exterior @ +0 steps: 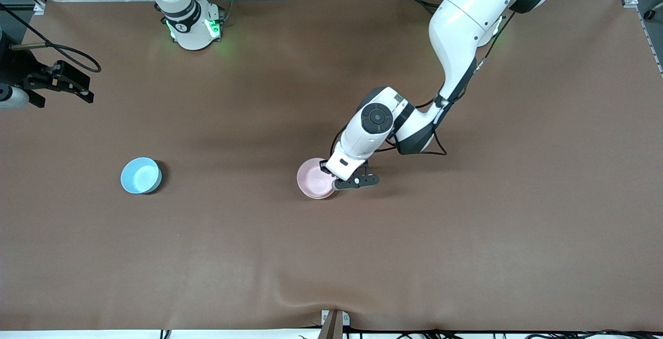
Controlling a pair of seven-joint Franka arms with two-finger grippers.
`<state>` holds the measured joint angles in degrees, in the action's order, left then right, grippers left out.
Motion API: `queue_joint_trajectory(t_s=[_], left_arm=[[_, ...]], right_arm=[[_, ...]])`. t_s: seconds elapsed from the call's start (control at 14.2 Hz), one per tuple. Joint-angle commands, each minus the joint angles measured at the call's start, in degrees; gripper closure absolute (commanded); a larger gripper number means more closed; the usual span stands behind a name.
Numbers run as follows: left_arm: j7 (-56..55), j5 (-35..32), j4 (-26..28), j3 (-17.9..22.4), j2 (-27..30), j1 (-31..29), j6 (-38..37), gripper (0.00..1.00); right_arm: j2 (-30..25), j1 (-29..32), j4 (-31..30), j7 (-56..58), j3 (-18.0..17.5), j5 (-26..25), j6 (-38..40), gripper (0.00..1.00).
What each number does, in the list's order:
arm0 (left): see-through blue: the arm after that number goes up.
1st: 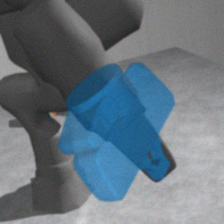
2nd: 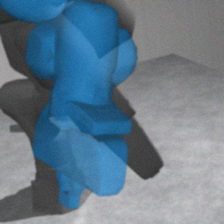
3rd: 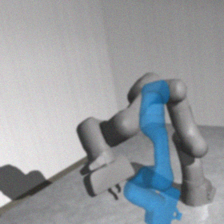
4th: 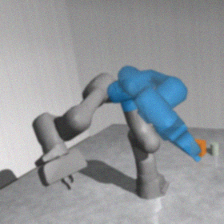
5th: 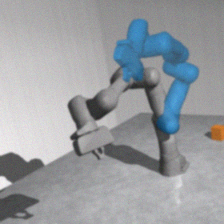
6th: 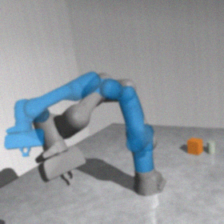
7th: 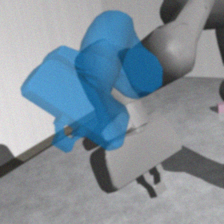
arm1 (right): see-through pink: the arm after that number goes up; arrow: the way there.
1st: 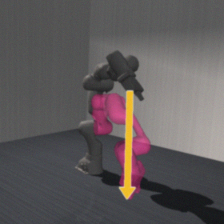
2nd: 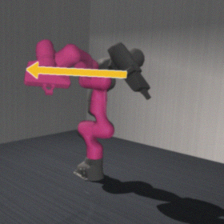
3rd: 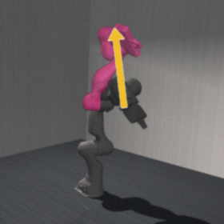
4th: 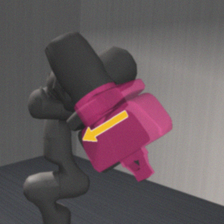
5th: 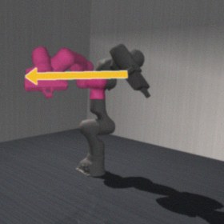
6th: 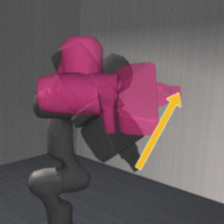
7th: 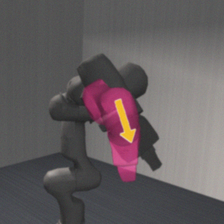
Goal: Stack pink and blue bowls on white bowl
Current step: 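Lower the pink bowl into the white bowl and open the left gripper, then withdraw the left gripper while the right gripper reaches toward the blue bowl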
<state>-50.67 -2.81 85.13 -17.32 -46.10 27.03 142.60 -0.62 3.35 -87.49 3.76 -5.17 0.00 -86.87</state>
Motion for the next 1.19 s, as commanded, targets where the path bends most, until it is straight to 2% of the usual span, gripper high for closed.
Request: queue_joint_trajectory(t_s=[0.0,0.14,0.49,0.84,1.12], left_arm=[[-1.1,-2.2,-1.7,1.3,-0.4,0.6,0.3,0.0],[-0.9,-4.4,-1.7,2.6,2.8,0.0,-1.7,0.0],[1.1,-4.8,-1.4,2.6,21.2,-11.6,-24.5,0.0],[18.4,-3.1,-1.3,2.2,33.9,-23.2,-43.6,0.0],[28.8,0.0,0.6,2.2,41.0,-31.1,-50.3,0.0]], right_arm=[[0.5,0.3,1.2,-0.1,-0.2,0.8,0.6,0.0],[0.5,0.3,1.2,-0.1,-0.3,0.8,0.6,0.0],[1.2,0.9,1.3,0.1,0.1,0.8,0.6,0.0],[5.1,2.0,1.5,0.3,0.4,-0.3,0.1,0.0],[10.4,3.6,1.9,0.3,0.5,-1.1,-1.3,0.0]])
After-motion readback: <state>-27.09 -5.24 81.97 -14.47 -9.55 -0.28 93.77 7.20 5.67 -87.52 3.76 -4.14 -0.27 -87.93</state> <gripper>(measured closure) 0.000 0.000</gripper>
